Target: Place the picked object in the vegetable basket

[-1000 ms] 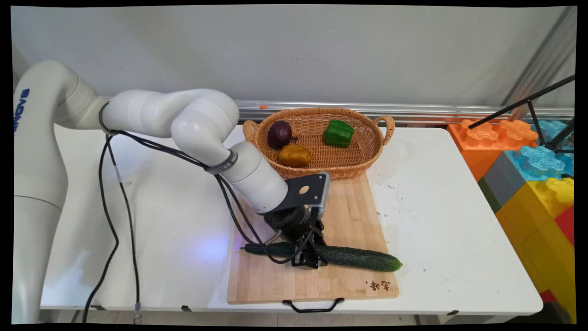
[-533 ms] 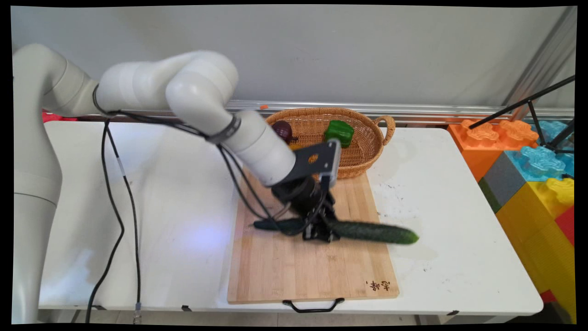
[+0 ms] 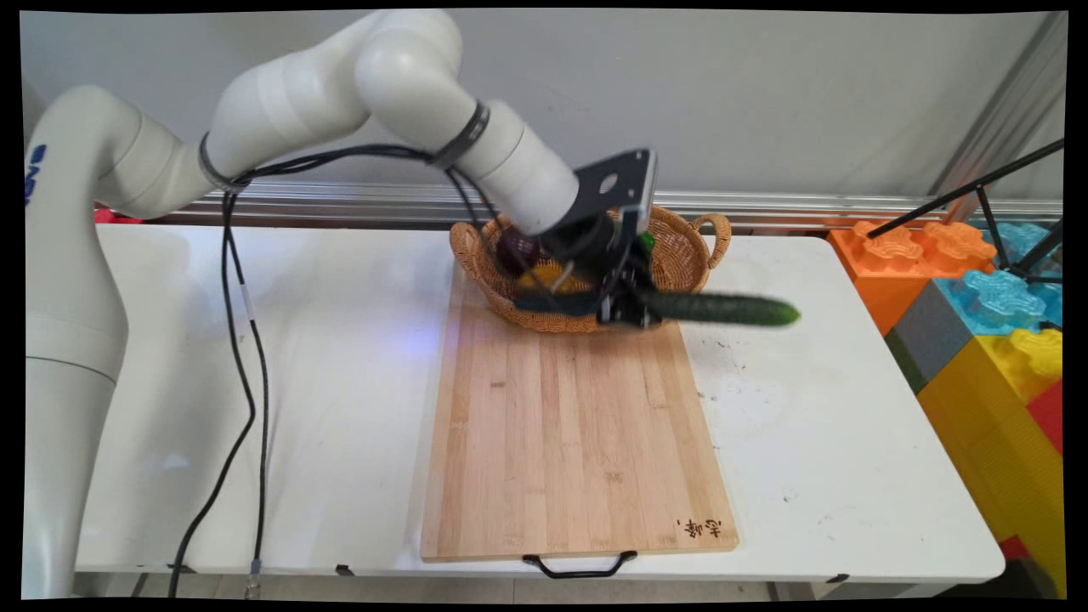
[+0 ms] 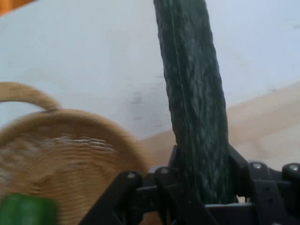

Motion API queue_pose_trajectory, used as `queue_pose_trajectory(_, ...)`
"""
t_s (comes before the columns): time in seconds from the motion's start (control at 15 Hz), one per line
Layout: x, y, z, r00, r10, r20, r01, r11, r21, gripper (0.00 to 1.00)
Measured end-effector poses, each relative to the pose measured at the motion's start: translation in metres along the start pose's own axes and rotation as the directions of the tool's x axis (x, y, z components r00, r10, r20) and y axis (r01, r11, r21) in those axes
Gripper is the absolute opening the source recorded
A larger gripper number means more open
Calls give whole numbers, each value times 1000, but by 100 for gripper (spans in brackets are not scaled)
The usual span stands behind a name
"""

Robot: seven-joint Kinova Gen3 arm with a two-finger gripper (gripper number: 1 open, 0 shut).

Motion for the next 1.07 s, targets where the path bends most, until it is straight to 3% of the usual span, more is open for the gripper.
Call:
queue_pose_trajectory(0.27,-17,-43,12,999,32,3,-32,997,65,0)
queue_pose_trajectory(0.67,-45,-72,43,999,44,7,-44,995,87,0)
queue_pose_trajectory(0.73,-48,-74,48,999,45,7,-46,995,87,100)
queue_pose_trajectory(1.07,-51,-80,58,1000,30,-6,-30,995,93,100)
